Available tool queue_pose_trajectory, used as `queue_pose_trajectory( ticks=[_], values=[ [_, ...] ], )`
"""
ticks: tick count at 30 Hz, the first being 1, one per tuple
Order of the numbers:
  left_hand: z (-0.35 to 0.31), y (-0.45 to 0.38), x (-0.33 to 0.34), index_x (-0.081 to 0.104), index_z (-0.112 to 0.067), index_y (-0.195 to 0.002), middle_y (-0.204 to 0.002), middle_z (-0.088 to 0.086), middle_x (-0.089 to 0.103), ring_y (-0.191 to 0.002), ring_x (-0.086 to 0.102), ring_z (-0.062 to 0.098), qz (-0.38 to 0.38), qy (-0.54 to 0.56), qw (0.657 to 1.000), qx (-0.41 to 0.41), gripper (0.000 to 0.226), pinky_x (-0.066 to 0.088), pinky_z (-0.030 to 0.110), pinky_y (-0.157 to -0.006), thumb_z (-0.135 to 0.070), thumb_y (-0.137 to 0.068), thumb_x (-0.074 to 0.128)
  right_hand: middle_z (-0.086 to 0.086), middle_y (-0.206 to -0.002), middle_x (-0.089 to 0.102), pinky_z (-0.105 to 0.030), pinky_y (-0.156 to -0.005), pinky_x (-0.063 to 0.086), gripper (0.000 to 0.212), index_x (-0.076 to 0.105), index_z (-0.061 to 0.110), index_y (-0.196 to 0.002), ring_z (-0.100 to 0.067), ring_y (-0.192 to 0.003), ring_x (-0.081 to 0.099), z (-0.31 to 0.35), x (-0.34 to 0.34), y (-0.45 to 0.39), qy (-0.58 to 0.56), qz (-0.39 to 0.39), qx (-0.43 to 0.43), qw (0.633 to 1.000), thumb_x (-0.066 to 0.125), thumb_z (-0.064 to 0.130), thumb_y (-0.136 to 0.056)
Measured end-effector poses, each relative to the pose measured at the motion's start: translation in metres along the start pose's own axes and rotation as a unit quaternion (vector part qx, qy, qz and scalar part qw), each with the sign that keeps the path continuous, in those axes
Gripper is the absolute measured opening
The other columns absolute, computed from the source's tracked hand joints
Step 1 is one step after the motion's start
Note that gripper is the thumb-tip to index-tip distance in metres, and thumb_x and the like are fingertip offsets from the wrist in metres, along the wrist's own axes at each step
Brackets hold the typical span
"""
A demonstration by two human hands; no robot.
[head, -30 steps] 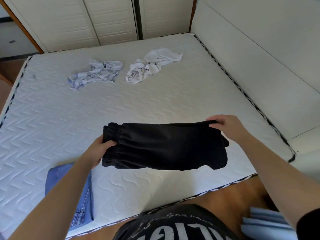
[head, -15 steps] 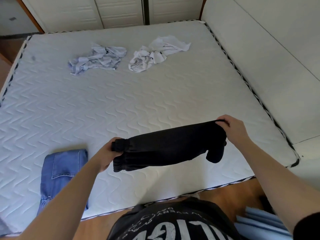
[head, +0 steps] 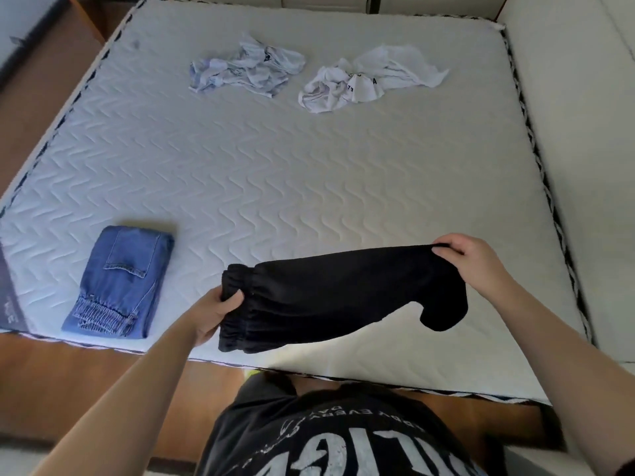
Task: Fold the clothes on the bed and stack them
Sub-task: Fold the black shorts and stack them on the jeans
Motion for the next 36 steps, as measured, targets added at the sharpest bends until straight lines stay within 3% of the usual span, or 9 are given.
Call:
queue_pose_trajectory(
  ticks=[6,9,14,18,20,24,30,33,36],
  values=[
    [0.033,0.010,0.019,0.062,-0.024,-0.121,-0.117,0.003,0.071,-0.110,0.066,0.020,-0.069,0.017,0.997,-0.008,0.059,0.045,0.036,-0.097,-0.044,-0.070,0.083,0.017,-0.087,0.072,-0.011,-0.078,0.043,0.008,0.071,0.032,-0.088,0.005,-0.085,0.064,-0.005,0.007,-0.019,0.027,0.002,-0.021,0.999,0.069,0.025,-0.089],
    [0.057,0.010,0.014,0.063,-0.035,-0.113,-0.112,-0.005,0.072,-0.104,0.068,0.015,-0.114,0.012,0.993,-0.022,0.036,0.049,0.035,-0.092,-0.036,-0.080,0.078,0.015,-0.083,0.070,-0.002,-0.070,0.039,0.003,0.071,0.025,-0.090,0.007,-0.079,0.061,-0.006,0.033,-0.034,0.076,0.009,-0.047,0.996,0.068,0.026,-0.090],
    [0.091,0.012,-0.001,0.063,-0.048,-0.098,-0.103,-0.011,0.073,-0.090,0.070,0.005,-0.182,0.023,0.982,-0.041,0.027,0.055,0.024,-0.069,-0.025,-0.089,0.072,0.018,-0.077,0.064,-0.008,-0.066,0.037,0.009,0.070,0.021,-0.095,0.000,-0.073,0.059,-0.006,0.091,-0.061,0.134,0.025,-0.058,0.989,0.064,0.027,-0.093],
    [0.122,0.013,-0.024,0.061,-0.051,-0.098,-0.099,-0.015,0.072,-0.088,0.069,0.004,-0.230,0.028,0.970,-0.068,0.026,0.054,0.017,-0.058,-0.028,-0.089,0.071,0.016,-0.077,0.063,-0.023,-0.068,0.041,0.012,0.071,0.018,-0.099,-0.012,-0.074,0.060,0.002,0.146,-0.089,0.166,0.043,-0.072,0.983,0.065,0.026,-0.093],
    [0.132,0.008,-0.041,0.059,-0.047,-0.105,-0.101,-0.016,0.070,-0.092,0.067,0.003,-0.254,0.023,0.964,-0.079,0.026,0.053,0.016,-0.062,-0.030,-0.089,0.071,0.012,-0.076,0.063,-0.027,-0.068,0.041,0.014,0.071,0.017,-0.101,-0.013,-0.071,0.058,0.010,0.174,-0.106,0.180,0.054,-0.083,0.979,0.065,0.026,-0.093],
    [0.149,-0.011,-0.091,0.051,-0.033,-0.116,-0.104,-0.011,0.065,-0.094,0.062,0.010,-0.306,-0.019,0.946,-0.109,0.035,0.050,0.030,-0.075,-0.037,-0.086,0.071,0.013,-0.072,0.062,-0.026,-0.065,0.039,0.015,0.071,0.018,-0.100,-0.013,-0.068,0.057,0.026,0.230,-0.145,0.202,0.077,-0.093,0.972,0.065,0.029,-0.093],
    [0.164,-0.068,-0.176,0.051,-0.032,-0.115,-0.100,-0.016,0.062,-0.095,0.061,0.014,-0.316,-0.063,0.937,-0.131,0.031,0.048,0.030,-0.073,-0.041,-0.089,0.065,-0.003,-0.084,0.072,-0.027,-0.065,0.037,0.023,0.071,0.015,-0.108,-0.023,-0.076,0.064,0.038,0.314,-0.215,0.246,0.084,-0.088,0.962,0.064,0.031,-0.093],
    [0.166,-0.104,-0.217,0.049,-0.034,-0.119,-0.106,-0.009,0.065,-0.101,0.061,0.022,-0.311,-0.083,0.937,-0.134,0.030,0.050,0.044,-0.089,-0.038,-0.092,0.061,-0.006,-0.091,0.074,-0.026,-0.066,0.035,0.022,0.071,0.013,-0.109,-0.028,-0.082,0.066,0.042,0.354,-0.247,0.254,0.079,-0.089,0.960,0.063,0.028,-0.094],
    [0.165,-0.137,-0.253,0.043,-0.029,-0.132,-0.118,0.000,0.062,-0.109,0.057,0.029,-0.304,-0.117,0.936,-0.136,0.039,0.045,0.048,-0.098,-0.033,-0.095,0.056,-0.006,-0.100,0.073,-0.027,-0.070,0.040,0.022,0.069,0.014,-0.112,-0.030,-0.091,0.067,0.041,0.388,-0.275,0.254,0.084,-0.073,0.961,0.060,0.025,-0.096]
  ],
)
Point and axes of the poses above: each hand's wrist, its own y-axis away from the middle knuckle, its own x-axis out of the palm, z = x × y, the point moved 6 cm from there along -y, towards the middle knuckle
